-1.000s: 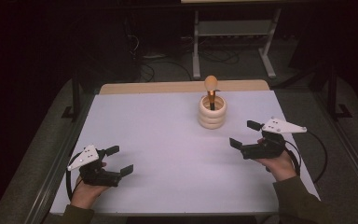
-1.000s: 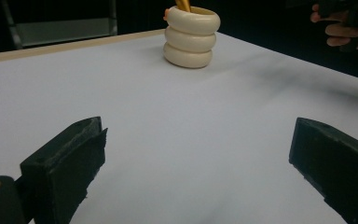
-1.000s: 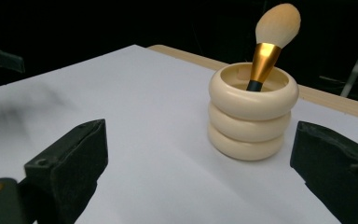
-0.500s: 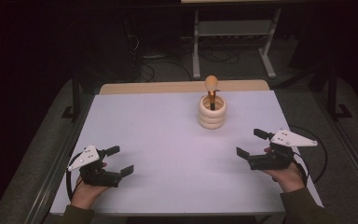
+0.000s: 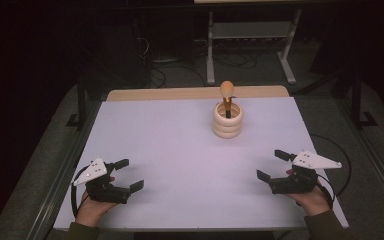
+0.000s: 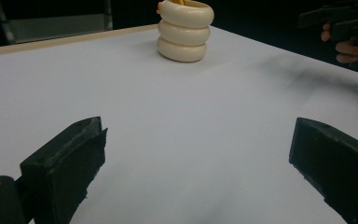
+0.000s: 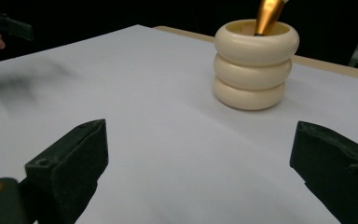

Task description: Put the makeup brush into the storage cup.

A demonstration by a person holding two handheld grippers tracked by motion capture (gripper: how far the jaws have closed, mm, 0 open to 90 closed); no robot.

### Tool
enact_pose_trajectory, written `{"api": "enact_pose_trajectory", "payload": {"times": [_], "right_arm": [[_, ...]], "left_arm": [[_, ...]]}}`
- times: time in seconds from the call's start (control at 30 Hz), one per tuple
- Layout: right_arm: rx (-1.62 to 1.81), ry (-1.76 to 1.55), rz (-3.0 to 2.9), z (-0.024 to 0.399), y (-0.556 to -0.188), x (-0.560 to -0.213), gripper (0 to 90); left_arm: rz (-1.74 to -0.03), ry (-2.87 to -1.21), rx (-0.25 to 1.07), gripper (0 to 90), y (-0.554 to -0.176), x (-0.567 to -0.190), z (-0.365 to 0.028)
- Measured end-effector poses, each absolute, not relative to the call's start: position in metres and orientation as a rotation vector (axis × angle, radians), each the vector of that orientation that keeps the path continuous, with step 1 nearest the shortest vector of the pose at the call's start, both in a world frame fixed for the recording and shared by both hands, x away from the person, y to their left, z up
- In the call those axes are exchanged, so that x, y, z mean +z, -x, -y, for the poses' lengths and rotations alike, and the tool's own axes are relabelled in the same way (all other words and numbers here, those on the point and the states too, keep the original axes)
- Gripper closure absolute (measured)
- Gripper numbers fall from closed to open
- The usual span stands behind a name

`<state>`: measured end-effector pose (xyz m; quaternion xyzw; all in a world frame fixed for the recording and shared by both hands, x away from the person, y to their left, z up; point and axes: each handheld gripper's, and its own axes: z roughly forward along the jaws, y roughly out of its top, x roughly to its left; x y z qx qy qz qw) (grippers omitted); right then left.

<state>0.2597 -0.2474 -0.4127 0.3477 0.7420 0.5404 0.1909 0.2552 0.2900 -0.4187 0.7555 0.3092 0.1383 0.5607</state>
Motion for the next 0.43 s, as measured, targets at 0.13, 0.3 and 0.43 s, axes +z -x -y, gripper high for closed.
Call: {"api": "enact_pose_trajectory", "payload": {"times": [0.13,0.3,0.43], "right_arm": [[1.502,-0.992,-2.11,0.2479,-0.258,-0.4183,3.5],[1.5,-0.994,-2.115,0.2474,-0.2583,-0.4193,3.5],[1.518,-0.981,-2.1,0.2477,-0.2569,-0.4171,3.5]], "left_arm": [[-0.73,-1.783,0.314,3.3,-0.2544,-0.4199,-0.289],[-0.724,-1.792,0.315,3.3,-0.254,-0.4195,-0.2893],[-0.726,-1.786,0.316,3.3,-0.2541,-0.4199,-0.2886]]}}
